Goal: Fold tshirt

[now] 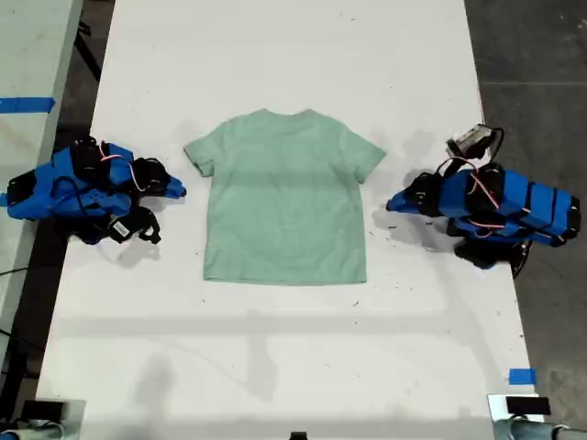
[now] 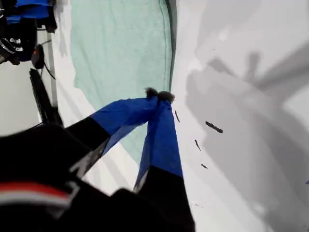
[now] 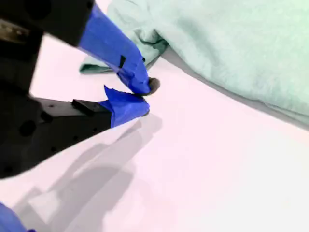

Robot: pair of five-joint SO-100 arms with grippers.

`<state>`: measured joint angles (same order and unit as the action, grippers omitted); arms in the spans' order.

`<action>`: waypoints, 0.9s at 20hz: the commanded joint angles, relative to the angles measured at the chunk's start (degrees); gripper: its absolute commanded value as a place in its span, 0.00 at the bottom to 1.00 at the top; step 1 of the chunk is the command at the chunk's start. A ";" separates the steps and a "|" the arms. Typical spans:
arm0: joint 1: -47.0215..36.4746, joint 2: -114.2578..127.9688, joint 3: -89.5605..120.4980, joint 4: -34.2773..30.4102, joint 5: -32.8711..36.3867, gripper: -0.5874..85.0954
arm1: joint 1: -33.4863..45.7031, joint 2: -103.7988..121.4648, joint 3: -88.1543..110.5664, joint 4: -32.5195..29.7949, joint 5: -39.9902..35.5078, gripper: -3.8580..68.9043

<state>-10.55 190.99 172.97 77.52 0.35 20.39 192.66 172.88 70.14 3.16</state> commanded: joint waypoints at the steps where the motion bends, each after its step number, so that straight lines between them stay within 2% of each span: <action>1: 0.00 -0.09 -0.53 2.55 -1.85 0.01 | -0.70 0.44 -2.99 0.70 -0.26 0.02; 5: -1.67 -0.18 -3.87 2.81 -1.93 0.01 | -2.20 -1.32 -8.70 2.81 -0.26 0.03; 7: -2.64 -2.90 -6.77 3.43 -2.20 0.01 | -0.97 -10.20 -16.08 4.13 -2.46 0.03; 11: -3.60 -13.89 -15.03 2.29 -0.44 0.01 | 2.99 -30.67 -32.70 4.66 -9.84 0.03; 18: -10.20 -38.06 -37.97 5.27 9.05 0.01 | 13.89 -48.60 -49.48 9.32 -24.17 0.02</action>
<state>-17.93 156.97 142.82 81.30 6.68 31.03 146.51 130.17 77.96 -17.40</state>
